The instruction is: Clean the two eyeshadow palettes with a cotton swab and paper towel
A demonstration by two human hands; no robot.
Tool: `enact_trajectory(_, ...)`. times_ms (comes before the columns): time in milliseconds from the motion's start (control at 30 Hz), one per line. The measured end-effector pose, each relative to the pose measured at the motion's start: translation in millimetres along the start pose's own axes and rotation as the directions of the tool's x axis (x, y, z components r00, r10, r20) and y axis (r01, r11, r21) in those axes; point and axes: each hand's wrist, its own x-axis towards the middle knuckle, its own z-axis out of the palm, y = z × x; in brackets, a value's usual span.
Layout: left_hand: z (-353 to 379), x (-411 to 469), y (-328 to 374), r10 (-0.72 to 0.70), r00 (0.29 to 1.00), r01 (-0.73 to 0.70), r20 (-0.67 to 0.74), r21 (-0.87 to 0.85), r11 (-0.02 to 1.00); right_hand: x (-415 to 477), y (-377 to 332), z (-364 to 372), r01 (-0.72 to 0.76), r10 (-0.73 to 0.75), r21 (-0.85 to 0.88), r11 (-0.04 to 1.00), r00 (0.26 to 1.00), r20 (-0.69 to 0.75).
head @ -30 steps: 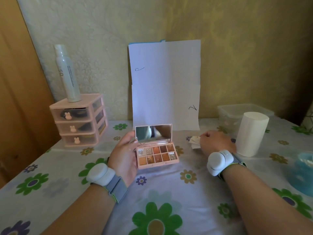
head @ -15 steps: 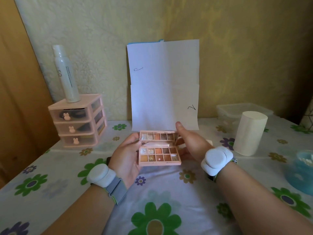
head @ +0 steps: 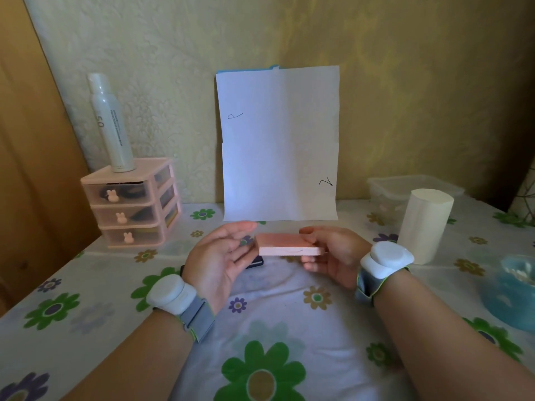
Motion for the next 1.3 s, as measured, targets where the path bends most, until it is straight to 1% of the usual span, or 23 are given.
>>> enact_trajectory(33,-0.7,1.1,2.7,0.046,0.999,-0.045,-0.027,0.058,0.997,0.8,-1.8,-0.8,0.015,-0.015,-0.019,1.0,0.999,-0.028)
enact_trajectory(67,-4.1,1.3,3.2,0.115,0.992,-0.104,-0.05,0.178,0.978,0.8,-1.7,-1.3,0.027,-0.03,-0.051,0.998,0.998,-0.053)
enact_trajectory(100,-8.6,1.4,3.9,0.217,0.975,-0.182,-0.052,0.376,0.908,1.3,-1.2,-1.5,0.034,-0.041,-0.095,0.995,0.997,-0.071)
enact_trajectory(133,-14.1,1.1,5.1,0.343,0.939,-0.265,-0.009,0.615,0.742,1.6,0.2,-1.0,0.032,-0.043,-0.142,0.989,0.996,-0.078)
enact_trajectory(167,-19.4,1.6,6.1,0.441,0.893,-0.324,0.088,0.805,0.497,2.1,1.3,-0.3,0.027,-0.043,-0.192,0.981,0.996,-0.082)
enact_trajectory(200,-23.1,1.9,7.4,0.485,0.852,-0.348,0.196,0.905,0.246,2.6,2.3,0.4,0.024,-0.046,-0.243,0.97,0.995,-0.086)
enact_trajectory(233,-24.3,1.5,8.9,0.488,0.829,-0.343,0.273,0.938,0.057,2.8,3.8,0.7,0.024,-0.053,-0.295,0.955,0.994,-0.091)
enact_trajectory(267,-23.9,1.5,10.4,0.461,0.829,-0.324,0.316,0.944,-0.064,2.8,4.4,0.8,0.025,-0.063,-0.346,0.938,0.993,-0.1)
enact_trajectory(300,-22.8,1.9,10.3,0.417,0.844,-0.303,0.339,0.941,-0.151,2.6,4.6,-0.1,0.024,-0.073,-0.388,0.921,0.991,-0.11)
enact_trajectory(367,-22.8,2.9,7.8,0.269,0.907,-0.245,0.323,0.926,-0.286,1.4,4.6,-0.5,0.026,-0.094,-0.459,0.888,0.988,-0.125)
enact_trajectory(433,-25.7,4.7,3.8,0.148,0.95,-0.204,0.275,0.906,-0.371,2.2,4.6,0.2,0.019,-0.111,-0.543,0.839,0.984,-0.137)
enact_trajectory(500,-30.2,6.6,3.1,0.076,0.974,-0.171,0.215,0.911,-0.376,8.6,5.7,0.2,0.0,-0.119,-0.624,0.781,0.982,-0.148)
enact_trajectory(600,-33.9,4.5,6.2,0.076,0.985,-0.118,0.153,0.93,-0.348,13.3,3.3,4.2,-0.029,-0.122,-0.746,0.665,0.982,-0.146)
enact_trajectory(633,-35.0,3.5,7.8,0.093,0.986,-0.098,0.139,0.932,-0.349,13.5,3.4,7.2,-0.018,-0.131,-0.81,0.587,0.985,-0.116)
enact_trajectory(733,-35.6,2.2,11.6,0.104,0.99,-0.053,0.092,0.942,-0.33,1.2,8.2,21.3,0.057,-0.2,-0.955,0.29,0.98,-0.002)
enact_trajectory(800,-34.8,3.3,11.5,0.121,0.989,-0.043,0.085,0.948,-0.315,-1.5,14.1,25.8,0.048,-0.203,-0.982,0.183,0.979,0.01)
enact_trajectory(867,-34.0,5.7,8.9,0.128,0.988,-0.044,0.088,0.949,-0.312,0.8,19.0,23.7,0.013,-0.228,-0.993,0.117,0.974,-0.014)
enact_trajectory(900,-34.1,6.4,7.8,0.135,0.987,-0.046,0.091,0.952,-0.303,2.3,21.3,22.1,-0.009,-0.238,-0.994,0.109,0.971,-0.035)
enact_trajectory(1000,-33.0,7.6,4.6,0.153,0.983,-0.051,0.097,0.959,-0.28,0.5,23.4,21.7,-0.015,-0.282,-0.985,0.175,0.957,-0.065)
enact_trajectory(1067,-31.9,7.8,4.5,0.185,0.978,-0.05,0.102,0.962,-0.267,-1.3,22.3,22.6,-0.021,-0.348,-0.979,0.203,0.933,-0.092)
enact_trajectory(1133,-31.5,8.3,4.0,0.216,0.972,-0.047,0.097,0.973,-0.227,-3.7,14.9,18.2,0.001,-0.426,-0.97,0.244,0.899,-0.106)
enact_trajectory(1233,-33.0,9.0,0.8,0.294,0.939,-0.138,0.179,0.978,-0.157,-5.6,-3.9,-7.3,0.038,-0.564,-0.965,0.26,0.817,-0.12)
enact_trajectory(1300,-33.3,10.2,0.9,0.331,0.921,-0.172,0.204,0.977,-0.125,-7.4,-13.7,-26.7,-0.028,-0.523,-0.977,0.213,0.841,-0.138)
